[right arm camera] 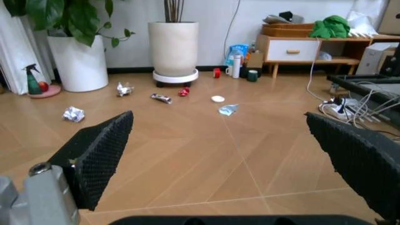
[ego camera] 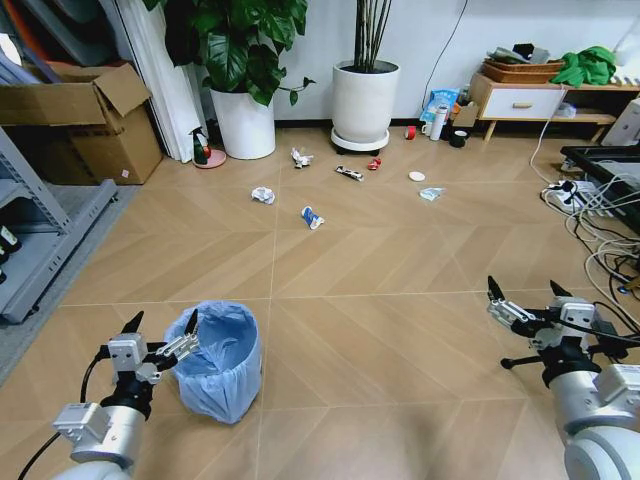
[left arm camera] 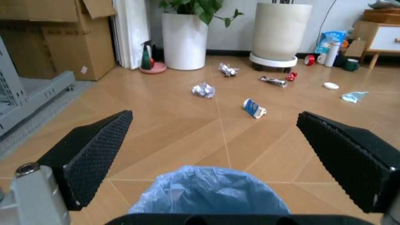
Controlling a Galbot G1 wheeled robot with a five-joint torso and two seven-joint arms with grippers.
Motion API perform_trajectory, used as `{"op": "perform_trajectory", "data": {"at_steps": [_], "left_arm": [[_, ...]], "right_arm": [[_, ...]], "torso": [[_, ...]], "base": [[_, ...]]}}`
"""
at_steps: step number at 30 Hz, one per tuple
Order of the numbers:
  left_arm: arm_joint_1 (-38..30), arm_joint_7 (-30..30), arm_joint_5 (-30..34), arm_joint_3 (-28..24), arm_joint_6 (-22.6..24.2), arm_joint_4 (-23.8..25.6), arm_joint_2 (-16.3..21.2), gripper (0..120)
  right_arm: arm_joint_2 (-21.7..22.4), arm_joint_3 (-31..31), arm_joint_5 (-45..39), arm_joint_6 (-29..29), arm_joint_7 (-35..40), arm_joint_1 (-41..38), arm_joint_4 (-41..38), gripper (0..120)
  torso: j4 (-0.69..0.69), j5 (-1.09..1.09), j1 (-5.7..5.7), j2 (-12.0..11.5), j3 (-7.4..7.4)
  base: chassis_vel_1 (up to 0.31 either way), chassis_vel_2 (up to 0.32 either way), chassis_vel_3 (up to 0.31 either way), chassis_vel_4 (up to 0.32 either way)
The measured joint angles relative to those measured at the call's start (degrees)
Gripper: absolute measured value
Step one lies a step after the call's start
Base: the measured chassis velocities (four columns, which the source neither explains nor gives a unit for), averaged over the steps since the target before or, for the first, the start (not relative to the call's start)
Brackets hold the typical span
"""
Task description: Pick up the trash bin and place the garbage on the floor into it.
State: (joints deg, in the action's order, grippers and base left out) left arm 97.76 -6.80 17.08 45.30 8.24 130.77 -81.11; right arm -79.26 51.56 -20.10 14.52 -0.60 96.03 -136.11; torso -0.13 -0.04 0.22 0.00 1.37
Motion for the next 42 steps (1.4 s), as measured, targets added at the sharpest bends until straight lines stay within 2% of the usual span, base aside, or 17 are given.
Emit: {"op": "perform_trajectory", "data": {"at_steps": [14, 18, 22, 23, 25, 26, 31, 34, 35, 38, 39, 42], "left_arm": [[0.29, 0.76, 0.33, 0.03, 0.69, -0.18, 0.50, 100], [0.17, 1.92, 1.89, -0.15, 3.18, -0.34, 2.05, 100], [-2.55, 4.97, 7.41, 0.43, 13.87, -1.58, 9.06, 100], [-2.55, 4.97, 7.41, 0.43, 13.87, -1.58, 9.06, 100], [-4.19, 5.81, 9.62, 0.58, 16.78, -2.61, 10.88, 100], [-5.85, 7.31, 10.92, 0.63, 20.06, -3.81, 12.27, 100], [-8.10, 10.14, 12.71, 0.27, 24.47, -5.28, 13.80, 100], [-13.27, 15.25, 19.17, -1.33, 32.59, -9.27, 17.31, 100], [-13.27, 15.25, 19.17, -1.33, 32.59, -9.27, 17.31, 100], [-20.58, 18.56, 24.27, -5.51, 34.66, -16.97, 20.83, 100], [-20.58, 18.56, 24.27, -5.51, 34.66, -16.97, 20.83, 100], [-25.41, 18.75, 25.07, -8.17, 34.57, -22.16, 22.26, 100]], "right_arm": [[-0.39, 0.32, -0.45, -0.89, -0.20, -0.10, 0.77, 100], [-0.06, 0.08, -0.36, -0.98, -0.23, -0.15, 0.86, 100], [1.23, -0.56, -0.39, -0.90, -0.13, -0.54, 1.26, 100], [1.23, -0.56, -0.39, -0.90, -0.13, -0.54, 1.26, 100], [1.59, -1.03, -0.39, -0.76, -0.10, -0.88, 1.60, 100], [1.92, -1.46, -0.39, -0.63, -0.08, -1.22, 1.90, 100], [2.19, -1.79, -0.39, -0.51, -0.07, -1.42, 2.21, 100], [2.40, -1.83, -0.40, -0.50, -0.05, -1.22, 2.65, 100], [2.40, -1.83, -0.40, -0.50, -0.05, -1.22, 2.65, 100], [2.38, -1.61, -0.32, -0.68, 0.07, -0.85, 3.41, 100], [2.38, -1.61, -0.32, -0.68, 0.07, -0.85, 3.41, 100], [1.95, -1.61, 0.05, -0.83, 0.74, -0.76, 3.88, 100]], "torso": [[0.00, 0.00, 0.00, 0.00, 0.00], [0.00, 0.00, 0.00, 0.00, 0.00], [0.00, -0.01, 0.00, 0.00, 0.00], [0.00, -0.01, 0.00, 0.00, 0.00], [-0.01, -0.02, 0.00, 0.00, 0.00], [0.00, 0.00, 0.00, 0.00, 0.00], [0.01, -0.02, 0.01, 0.00, 0.00], [0.00, 0.00, 0.00, 0.00, 0.00], [0.00, 0.00, 0.00, 0.00, 0.00], [-0.01, -0.01, 0.01, 0.00, 0.01], [-0.01, -0.01, 0.01, 0.00, 0.01], [-0.01, 0.00, 0.01, 0.00, 0.01]], "base": [[0.000, 0.000, 0.000, 0.000], [0.000, 0.000, 0.000, 0.000], [0.000, 0.000, 0.000, 0.000], [0.000, 0.000, 0.000, 0.000], [0.000, 0.000, 0.000, 0.000], [0.000, 0.000, 0.000, 0.000], [0.000, 0.000, 0.000, 0.000], [0.000, 0.000, 0.000, 0.000], [0.000, 0.000, 0.000, 0.000], [0.000, 0.000, 0.000, 0.000], [0.000, 0.000, 0.000, 0.000], [0.000, 0.000, 0.000, 0.000]]}}
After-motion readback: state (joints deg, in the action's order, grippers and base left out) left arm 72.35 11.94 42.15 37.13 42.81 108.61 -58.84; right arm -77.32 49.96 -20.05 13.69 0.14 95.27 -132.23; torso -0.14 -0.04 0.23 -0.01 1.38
